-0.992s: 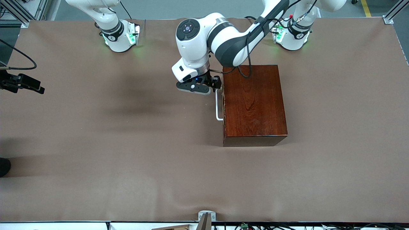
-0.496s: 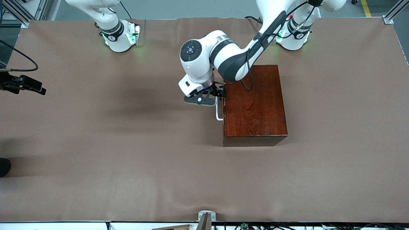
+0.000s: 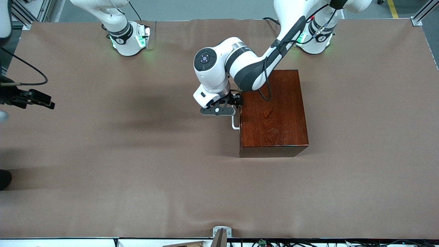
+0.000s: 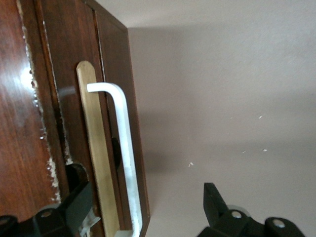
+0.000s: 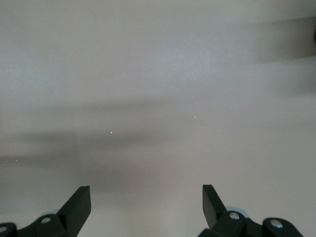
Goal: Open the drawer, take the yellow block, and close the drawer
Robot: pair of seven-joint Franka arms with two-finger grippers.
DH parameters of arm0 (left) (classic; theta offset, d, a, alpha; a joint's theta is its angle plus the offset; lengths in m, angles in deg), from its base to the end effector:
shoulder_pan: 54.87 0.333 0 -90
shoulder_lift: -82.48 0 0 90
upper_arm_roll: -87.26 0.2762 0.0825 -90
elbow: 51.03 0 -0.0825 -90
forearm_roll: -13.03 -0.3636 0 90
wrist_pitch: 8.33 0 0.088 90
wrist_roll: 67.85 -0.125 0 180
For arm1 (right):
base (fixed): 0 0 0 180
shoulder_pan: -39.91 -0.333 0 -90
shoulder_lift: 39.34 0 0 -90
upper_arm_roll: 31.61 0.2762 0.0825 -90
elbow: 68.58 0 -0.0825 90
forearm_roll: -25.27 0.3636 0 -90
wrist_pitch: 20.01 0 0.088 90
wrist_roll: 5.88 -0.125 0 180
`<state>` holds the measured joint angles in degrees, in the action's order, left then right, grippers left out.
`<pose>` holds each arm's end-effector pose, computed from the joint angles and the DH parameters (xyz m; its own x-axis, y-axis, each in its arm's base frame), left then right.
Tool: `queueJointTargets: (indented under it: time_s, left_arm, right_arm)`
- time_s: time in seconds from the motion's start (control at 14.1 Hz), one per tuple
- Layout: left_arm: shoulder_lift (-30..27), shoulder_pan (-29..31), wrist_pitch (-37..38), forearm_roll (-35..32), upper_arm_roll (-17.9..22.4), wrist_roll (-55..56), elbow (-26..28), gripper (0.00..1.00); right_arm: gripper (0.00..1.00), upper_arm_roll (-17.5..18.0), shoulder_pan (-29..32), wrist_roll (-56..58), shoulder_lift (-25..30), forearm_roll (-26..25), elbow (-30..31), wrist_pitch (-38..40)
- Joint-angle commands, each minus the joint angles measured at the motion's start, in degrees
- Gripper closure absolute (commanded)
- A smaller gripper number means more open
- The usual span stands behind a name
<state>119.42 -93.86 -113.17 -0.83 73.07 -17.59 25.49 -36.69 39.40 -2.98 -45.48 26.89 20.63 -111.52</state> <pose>0.4412 -0.5022 0.3076 0.9958 -0.0881 -0.0259 -0.0910 -0.9846 -0.1495 0.5593 -0.0392 0.5167 0.9974 -0.0299 -0.0655 -0.0314 -0.9993 -0.0220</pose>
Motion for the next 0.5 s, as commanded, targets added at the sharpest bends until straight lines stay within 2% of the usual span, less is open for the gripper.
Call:
queueJointTargets:
  time_s: [0.0,0.43]
  left_arm:
    - [1.2,-0.5,-1.4,-1.1,0.1,3.0,-1.3,0.00]
    - [2.4,-1.4,-1.5,-1.1,0.0,4.8,-1.0,0.00]
  right_arm:
    - [0.00,-0.2,-0.6,0.2,-0.6,0.3,-0.4,-0.5]
    - [0.00,-0.2,-0.6,0.2,-0.7,0.3,-0.4,-0.7]
